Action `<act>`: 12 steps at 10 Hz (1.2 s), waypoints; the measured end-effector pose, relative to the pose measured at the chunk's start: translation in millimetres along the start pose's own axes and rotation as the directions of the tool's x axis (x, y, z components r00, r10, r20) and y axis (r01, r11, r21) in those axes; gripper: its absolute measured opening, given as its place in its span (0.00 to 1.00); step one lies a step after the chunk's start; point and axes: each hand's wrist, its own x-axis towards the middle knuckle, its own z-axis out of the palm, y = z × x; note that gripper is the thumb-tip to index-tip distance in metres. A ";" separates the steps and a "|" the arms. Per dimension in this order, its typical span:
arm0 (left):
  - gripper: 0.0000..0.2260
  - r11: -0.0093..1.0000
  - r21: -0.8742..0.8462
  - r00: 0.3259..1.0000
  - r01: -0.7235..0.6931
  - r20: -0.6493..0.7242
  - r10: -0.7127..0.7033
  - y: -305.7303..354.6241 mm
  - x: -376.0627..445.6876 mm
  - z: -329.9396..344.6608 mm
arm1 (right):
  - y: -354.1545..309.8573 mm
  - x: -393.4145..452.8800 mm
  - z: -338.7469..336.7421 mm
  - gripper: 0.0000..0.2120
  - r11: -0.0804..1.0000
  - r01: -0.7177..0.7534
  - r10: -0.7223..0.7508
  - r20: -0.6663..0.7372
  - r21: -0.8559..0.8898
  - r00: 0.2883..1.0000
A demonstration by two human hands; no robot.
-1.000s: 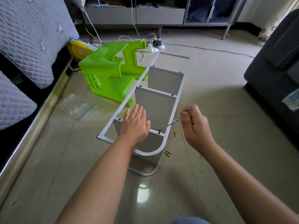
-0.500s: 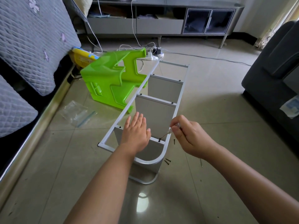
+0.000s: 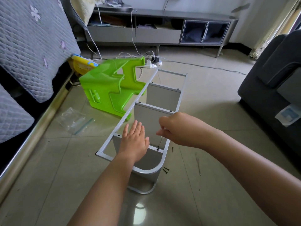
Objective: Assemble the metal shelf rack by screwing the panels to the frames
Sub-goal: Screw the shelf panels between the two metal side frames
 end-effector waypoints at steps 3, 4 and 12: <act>0.25 1.000 -0.011 1.000 -0.014 0.014 0.014 -1.2 1.6 0.6 | -1.6 12.0 -5.5 0.18 0.991 -0.081 0.082 0.001 -0.108 0.997; 0.25 1.000 -0.015 1.000 -0.013 0.019 0.013 -1.1 1.8 -0.2 | 2.1 8.1 -14.3 0.07 0.999 0.012 -0.016 0.124 0.033 0.992; 0.24 1.000 -0.026 1.000 -0.012 0.001 0.012 0.0 2.8 0.4 | -7.2 13.9 -27.4 0.20 0.951 0.038 0.054 0.287 -0.308 0.957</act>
